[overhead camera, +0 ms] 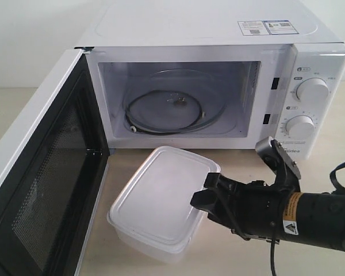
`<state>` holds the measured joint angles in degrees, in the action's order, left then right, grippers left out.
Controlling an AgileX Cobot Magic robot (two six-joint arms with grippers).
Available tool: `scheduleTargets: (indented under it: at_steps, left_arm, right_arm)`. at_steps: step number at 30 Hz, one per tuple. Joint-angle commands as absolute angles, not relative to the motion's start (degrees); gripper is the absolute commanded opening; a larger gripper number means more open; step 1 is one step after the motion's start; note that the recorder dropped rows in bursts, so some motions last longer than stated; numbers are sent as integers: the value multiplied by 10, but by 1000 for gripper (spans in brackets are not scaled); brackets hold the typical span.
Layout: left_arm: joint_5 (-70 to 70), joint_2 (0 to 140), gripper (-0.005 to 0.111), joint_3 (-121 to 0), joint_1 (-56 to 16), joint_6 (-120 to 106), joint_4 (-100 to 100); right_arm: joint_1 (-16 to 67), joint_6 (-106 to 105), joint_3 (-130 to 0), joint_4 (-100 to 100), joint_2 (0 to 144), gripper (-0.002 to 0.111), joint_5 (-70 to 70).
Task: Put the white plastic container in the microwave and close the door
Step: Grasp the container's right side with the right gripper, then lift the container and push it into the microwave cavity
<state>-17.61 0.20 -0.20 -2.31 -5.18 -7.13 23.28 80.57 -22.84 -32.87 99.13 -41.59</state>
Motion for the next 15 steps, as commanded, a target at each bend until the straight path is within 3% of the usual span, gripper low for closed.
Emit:
scheduleTargets:
  at_steps: [1, 5, 13, 15]
  left_arm:
    - [-176, 0, 4, 0, -22, -47, -70]
    - [-176, 0, 4, 0, -22, -47, -70]
    - [-176, 0, 4, 0, -22, -47, -70]
    - [-176, 0, 4, 0, -22, -47, -70]
  right_arm:
    - [233, 807, -236, -320, 1026, 46, -455]
    - [233, 807, -236, -302, 1043, 43, -459]
    - [233, 803, -236, -305, 1054, 2, -494]
    - [233, 802, -236, -305, 1054, 0, -494]
